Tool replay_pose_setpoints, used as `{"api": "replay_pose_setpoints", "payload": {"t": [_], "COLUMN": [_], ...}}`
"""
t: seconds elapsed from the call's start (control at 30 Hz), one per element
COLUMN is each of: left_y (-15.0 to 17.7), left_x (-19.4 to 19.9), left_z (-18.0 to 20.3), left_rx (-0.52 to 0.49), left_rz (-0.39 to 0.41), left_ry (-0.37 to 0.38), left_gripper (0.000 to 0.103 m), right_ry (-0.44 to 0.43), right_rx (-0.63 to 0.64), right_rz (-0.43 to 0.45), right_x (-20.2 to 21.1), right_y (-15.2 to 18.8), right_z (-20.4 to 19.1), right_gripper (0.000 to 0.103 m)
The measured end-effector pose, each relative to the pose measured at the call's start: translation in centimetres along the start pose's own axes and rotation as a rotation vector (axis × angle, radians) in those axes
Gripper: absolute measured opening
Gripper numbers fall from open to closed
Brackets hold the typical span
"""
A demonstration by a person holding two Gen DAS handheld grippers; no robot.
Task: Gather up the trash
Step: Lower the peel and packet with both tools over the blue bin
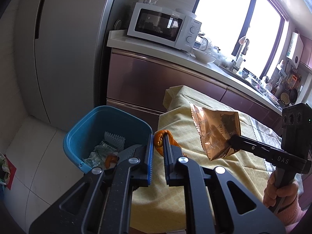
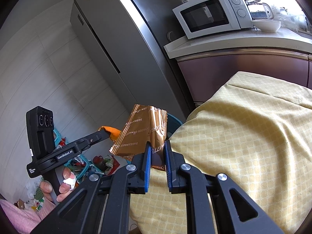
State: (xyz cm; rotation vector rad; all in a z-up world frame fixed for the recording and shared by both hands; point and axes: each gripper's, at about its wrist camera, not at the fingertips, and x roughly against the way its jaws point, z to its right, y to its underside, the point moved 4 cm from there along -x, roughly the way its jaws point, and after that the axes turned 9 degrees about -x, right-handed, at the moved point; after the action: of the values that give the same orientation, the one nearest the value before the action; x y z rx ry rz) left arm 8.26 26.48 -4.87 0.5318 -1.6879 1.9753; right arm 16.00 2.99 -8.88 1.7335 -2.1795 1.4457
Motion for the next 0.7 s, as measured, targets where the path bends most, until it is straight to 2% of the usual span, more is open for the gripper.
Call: {"api": "replay_pose_setpoints", "payload": {"t": [0.7], "left_y": [0.0], "left_x": [0.1], "left_z": [-1.3], "left_rx": [0.018], "left_rz": [0.004], "left_ry": [-0.045], "left_gripper": [0.01], "right_ry": [-0.003], "right_rx": [0.024], "right_rz": [-0.024], "right_x": [-1.0], "right_y": [-0.3], "right_z": [-0.8], "right_gripper": [0.012]}}
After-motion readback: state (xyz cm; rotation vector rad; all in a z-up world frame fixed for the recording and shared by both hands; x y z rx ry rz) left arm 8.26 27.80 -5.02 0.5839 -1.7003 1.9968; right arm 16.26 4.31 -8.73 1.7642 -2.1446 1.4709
